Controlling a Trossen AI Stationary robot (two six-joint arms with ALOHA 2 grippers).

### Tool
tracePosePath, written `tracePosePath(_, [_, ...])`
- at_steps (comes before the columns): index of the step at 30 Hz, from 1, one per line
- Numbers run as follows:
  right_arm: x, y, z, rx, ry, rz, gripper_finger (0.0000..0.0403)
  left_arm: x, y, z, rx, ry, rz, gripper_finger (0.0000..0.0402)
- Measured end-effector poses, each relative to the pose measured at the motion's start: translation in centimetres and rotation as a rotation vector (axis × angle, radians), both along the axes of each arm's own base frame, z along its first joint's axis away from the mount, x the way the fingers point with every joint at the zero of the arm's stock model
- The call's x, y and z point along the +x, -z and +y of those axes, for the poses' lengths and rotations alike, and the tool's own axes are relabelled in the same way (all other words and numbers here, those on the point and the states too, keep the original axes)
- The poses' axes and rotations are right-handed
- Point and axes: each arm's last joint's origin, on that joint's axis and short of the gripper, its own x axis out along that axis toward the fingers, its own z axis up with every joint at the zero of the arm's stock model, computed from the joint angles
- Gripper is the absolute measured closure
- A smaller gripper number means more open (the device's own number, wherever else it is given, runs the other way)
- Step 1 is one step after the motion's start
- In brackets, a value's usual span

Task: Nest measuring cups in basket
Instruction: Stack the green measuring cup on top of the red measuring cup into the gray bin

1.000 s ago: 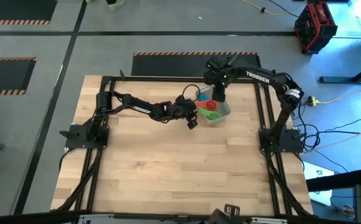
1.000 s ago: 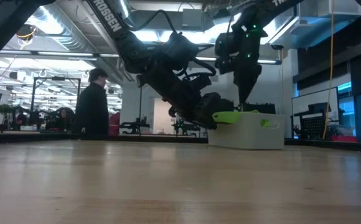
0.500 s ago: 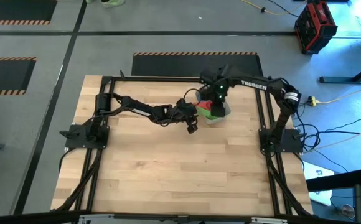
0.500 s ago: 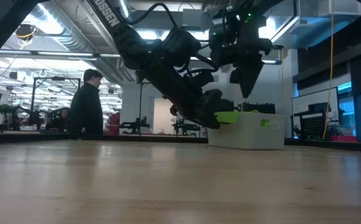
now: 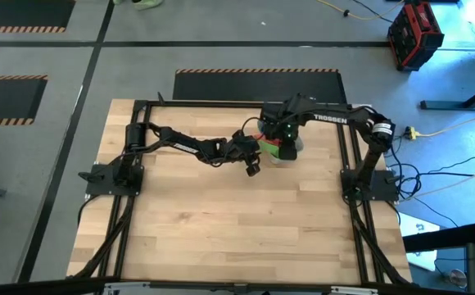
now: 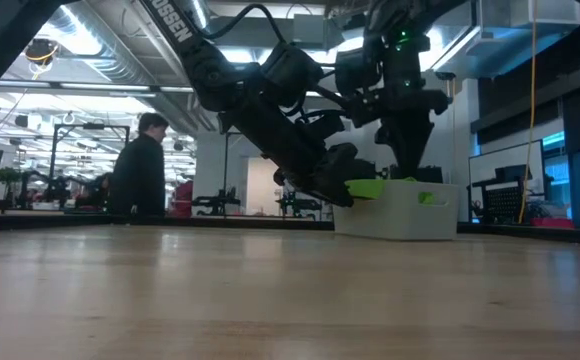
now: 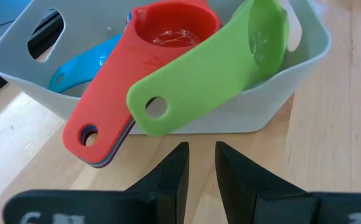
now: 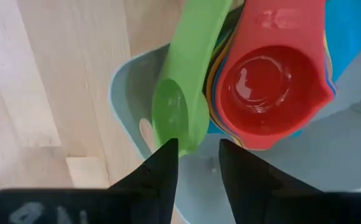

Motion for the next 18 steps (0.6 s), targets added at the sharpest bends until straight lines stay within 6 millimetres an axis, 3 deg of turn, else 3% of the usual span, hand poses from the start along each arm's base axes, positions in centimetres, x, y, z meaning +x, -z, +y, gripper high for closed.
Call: tracePosePath(18, [0.26, 0.71, -0.12, -0.015, 0.025, -0.036, 0.0281, 0.0, 0.0, 0.0, 0.0, 0.0, 0.0, 0.0331])
